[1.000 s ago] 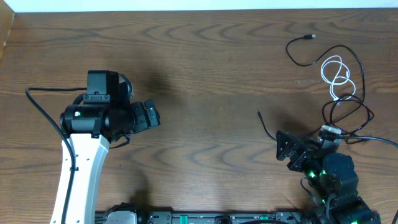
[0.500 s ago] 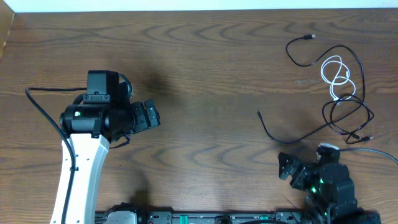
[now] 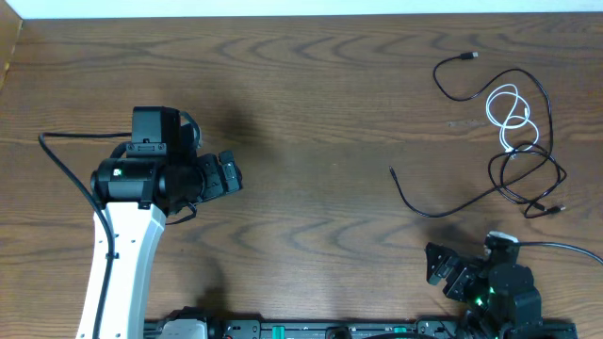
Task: Untangle cables
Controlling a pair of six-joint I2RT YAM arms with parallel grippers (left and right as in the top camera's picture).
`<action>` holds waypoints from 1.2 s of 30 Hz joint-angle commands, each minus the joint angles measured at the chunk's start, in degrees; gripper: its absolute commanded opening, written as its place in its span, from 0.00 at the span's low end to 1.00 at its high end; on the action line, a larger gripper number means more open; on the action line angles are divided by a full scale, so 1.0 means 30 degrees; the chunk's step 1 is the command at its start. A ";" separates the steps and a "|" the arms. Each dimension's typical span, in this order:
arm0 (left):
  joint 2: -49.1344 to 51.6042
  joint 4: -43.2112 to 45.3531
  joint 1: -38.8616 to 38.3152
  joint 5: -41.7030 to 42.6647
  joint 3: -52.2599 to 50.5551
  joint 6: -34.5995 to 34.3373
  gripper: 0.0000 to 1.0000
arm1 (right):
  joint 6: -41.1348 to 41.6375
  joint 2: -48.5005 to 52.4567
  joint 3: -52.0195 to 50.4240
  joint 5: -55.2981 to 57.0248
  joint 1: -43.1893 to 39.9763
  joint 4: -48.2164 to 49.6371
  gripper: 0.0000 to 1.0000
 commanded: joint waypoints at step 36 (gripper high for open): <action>-0.0066 -0.0051 0.0066 -0.0117 0.0175 0.0168 0.98 | 0.0117 -0.0408 -0.1435 0.0168 -0.1785 0.8488 0.99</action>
